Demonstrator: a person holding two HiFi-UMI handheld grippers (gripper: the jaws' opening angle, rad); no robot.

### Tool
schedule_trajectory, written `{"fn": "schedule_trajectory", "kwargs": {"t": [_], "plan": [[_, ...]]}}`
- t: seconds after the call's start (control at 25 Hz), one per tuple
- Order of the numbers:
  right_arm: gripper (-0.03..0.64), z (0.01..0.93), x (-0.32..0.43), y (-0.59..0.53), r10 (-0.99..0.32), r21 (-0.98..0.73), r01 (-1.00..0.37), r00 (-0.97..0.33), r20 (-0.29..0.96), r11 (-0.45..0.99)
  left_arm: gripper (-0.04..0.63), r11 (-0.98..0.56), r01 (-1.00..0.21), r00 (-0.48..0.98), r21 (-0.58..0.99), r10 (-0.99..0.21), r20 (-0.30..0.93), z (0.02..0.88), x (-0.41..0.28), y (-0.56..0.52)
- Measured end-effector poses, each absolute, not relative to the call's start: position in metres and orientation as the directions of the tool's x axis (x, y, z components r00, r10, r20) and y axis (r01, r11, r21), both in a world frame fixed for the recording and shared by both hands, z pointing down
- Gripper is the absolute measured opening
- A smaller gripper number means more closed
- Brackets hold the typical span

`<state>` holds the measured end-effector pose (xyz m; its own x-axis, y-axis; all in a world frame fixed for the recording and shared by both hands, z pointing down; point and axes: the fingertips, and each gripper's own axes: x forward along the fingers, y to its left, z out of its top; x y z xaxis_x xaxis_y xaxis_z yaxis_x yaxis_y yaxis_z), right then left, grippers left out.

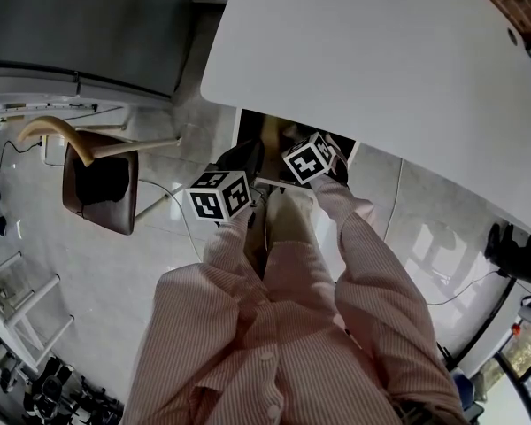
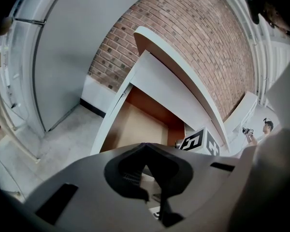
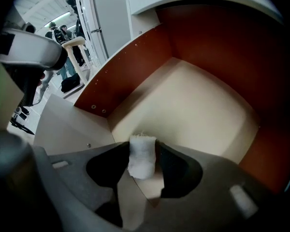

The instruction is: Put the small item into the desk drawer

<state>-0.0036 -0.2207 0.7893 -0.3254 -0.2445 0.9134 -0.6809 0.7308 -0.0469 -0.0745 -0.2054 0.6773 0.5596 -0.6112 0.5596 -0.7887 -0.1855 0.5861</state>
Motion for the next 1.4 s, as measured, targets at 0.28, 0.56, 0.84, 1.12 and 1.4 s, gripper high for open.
{"fn": "schedule_trajectory", "kwargs": {"t": [0.28, 0.56, 0.84, 1.12, 1.4], "plan": [[0.162, 0.762, -0.008, -0.214, -0.262, -0.051, -0.690, -0.340, 0.903, 0.722, -0.002, -0.190, -0.786, 0.567, 0.589, -0.602, 0.563, 0.654, -0.079, -0.197], [0.037, 0.728, -0.010, -0.207, -0.304, -0.033, -0.703, -0.349, 0.886, 0.710, -0.002, -0.200, -0.785, 0.572, 0.586, -0.597, 0.562, 0.631, -0.086, -0.187], [0.008, 0.680, -0.016, -0.198, -0.346, -0.059, -0.725, -0.396, 0.851, 0.686, -0.002, -0.244, -0.785, 0.584, 0.570, -0.600, 0.547, 0.596, -0.094, -0.179], [0.008, 0.623, -0.018, -0.188, -0.424, -0.115, -0.761, -0.472, 0.773, 0.638, -0.002, -0.316, -0.775, 0.608, 0.547, -0.608, 0.510, 0.558, -0.098, -0.175], [0.006, 0.570, -0.015, -0.184, -0.505, -0.182, -0.794, -0.525, 0.685, 0.579, -0.002, -0.405, -0.759, 0.639, 0.509, -0.612, 0.466, 0.521, -0.097, -0.171]]}}
